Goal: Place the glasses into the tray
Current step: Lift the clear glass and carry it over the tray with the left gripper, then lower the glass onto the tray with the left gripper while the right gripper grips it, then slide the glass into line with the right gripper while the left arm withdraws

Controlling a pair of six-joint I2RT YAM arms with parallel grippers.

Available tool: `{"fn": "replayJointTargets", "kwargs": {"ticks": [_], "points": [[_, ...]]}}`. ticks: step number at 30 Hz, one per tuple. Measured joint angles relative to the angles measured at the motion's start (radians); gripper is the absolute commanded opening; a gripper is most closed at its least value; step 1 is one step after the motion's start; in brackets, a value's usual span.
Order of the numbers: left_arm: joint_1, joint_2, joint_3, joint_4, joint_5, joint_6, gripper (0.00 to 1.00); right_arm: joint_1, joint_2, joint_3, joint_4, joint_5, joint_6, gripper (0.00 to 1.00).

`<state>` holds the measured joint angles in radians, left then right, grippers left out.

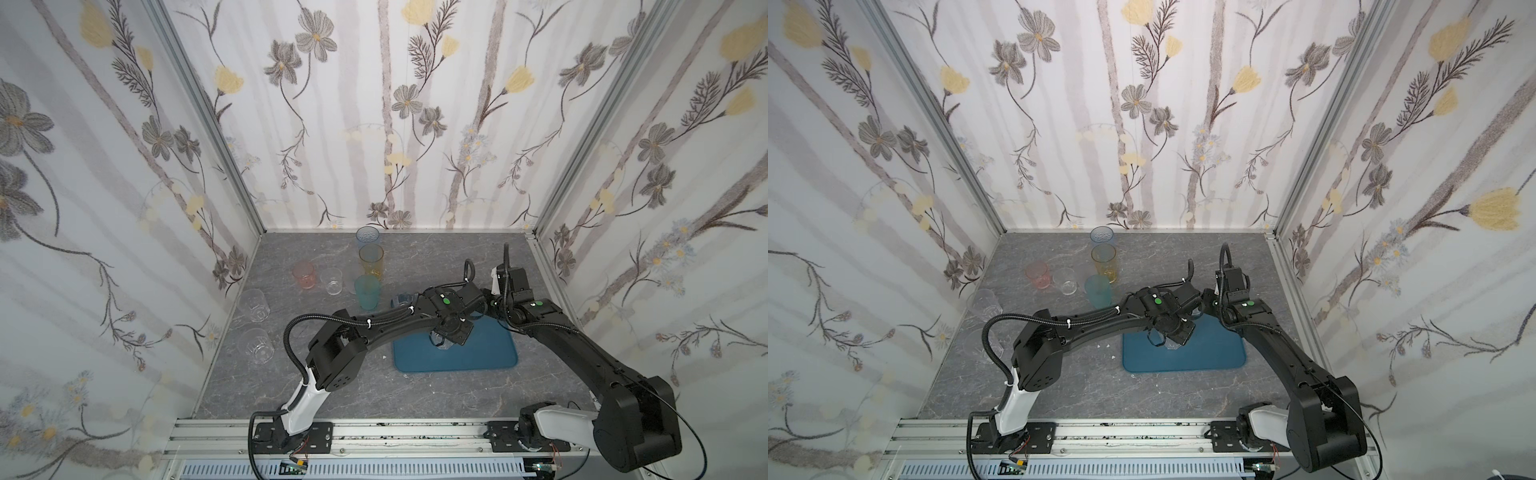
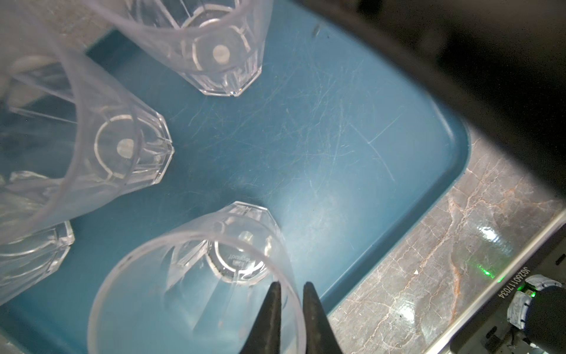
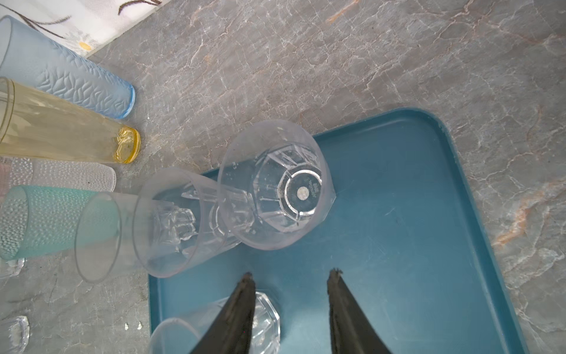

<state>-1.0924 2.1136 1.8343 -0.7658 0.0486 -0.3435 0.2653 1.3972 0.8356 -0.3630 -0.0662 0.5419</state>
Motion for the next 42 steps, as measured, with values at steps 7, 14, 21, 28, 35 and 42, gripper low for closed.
{"fn": "replayJointTargets", "kwargs": {"ticks": [7,14,21,28,35,42], "points": [[0.002,-0.063,0.002,0.006,-0.018,0.026,0.38,0.003,-0.035,-0.032,-0.002,0.002,0.008,0.41],[0.051,-0.219,-0.115,0.037,-0.085,0.056,0.42,0.057,-0.094,-0.076,-0.034,-0.011,0.014,0.44],[0.153,-0.458,-0.389,0.193,-0.191,0.073,0.49,0.134,-0.13,-0.116,-0.089,-0.031,0.019,0.45],[0.172,-0.622,-0.712,0.465,-0.29,0.077,0.61,0.209,-0.051,-0.08,-0.099,-0.008,0.025,0.4],[0.178,-0.677,-0.857,0.671,-0.305,0.044,0.65,0.265,0.053,-0.002,-0.097,0.046,0.025,0.26],[0.177,-0.672,-0.882,0.749,-0.29,0.027,0.65,0.297,0.116,0.053,-0.126,0.111,0.006,0.13]]}}
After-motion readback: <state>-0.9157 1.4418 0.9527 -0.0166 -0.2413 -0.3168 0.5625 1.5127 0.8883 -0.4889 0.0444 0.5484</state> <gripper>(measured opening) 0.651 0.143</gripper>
